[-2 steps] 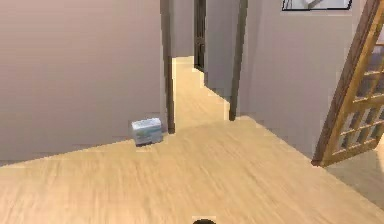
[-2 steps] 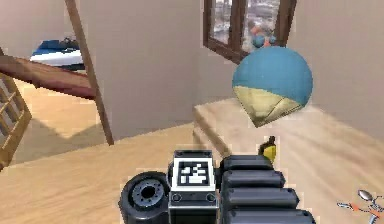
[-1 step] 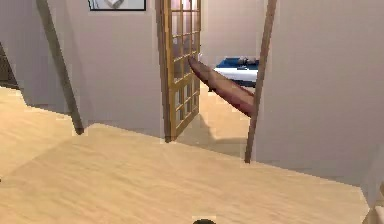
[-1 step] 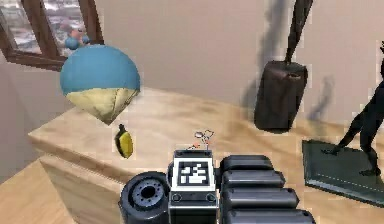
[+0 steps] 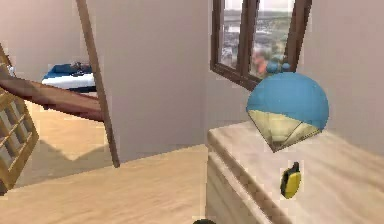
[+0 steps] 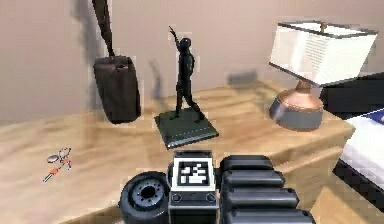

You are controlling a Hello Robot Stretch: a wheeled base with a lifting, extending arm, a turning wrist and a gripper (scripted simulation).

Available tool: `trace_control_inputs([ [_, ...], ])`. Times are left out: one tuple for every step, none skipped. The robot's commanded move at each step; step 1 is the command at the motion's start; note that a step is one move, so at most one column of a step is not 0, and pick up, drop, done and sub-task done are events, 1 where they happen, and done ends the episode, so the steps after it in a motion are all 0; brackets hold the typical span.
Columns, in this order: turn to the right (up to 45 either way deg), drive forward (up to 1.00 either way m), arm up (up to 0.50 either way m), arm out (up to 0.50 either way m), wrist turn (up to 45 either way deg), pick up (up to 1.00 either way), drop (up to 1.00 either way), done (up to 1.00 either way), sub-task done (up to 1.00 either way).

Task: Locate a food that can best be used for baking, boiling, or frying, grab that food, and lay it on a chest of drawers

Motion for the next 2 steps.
trace_control_inputs([
  [33.0, 0.0, 0.0, 0.0, 0.0, 0.0, 0.0, 0.0, 0.0],
  [-45.0, 0.0, 0.0, 0.0, 0.0, 0.0, 0.0, 0.0, 0.0],
])
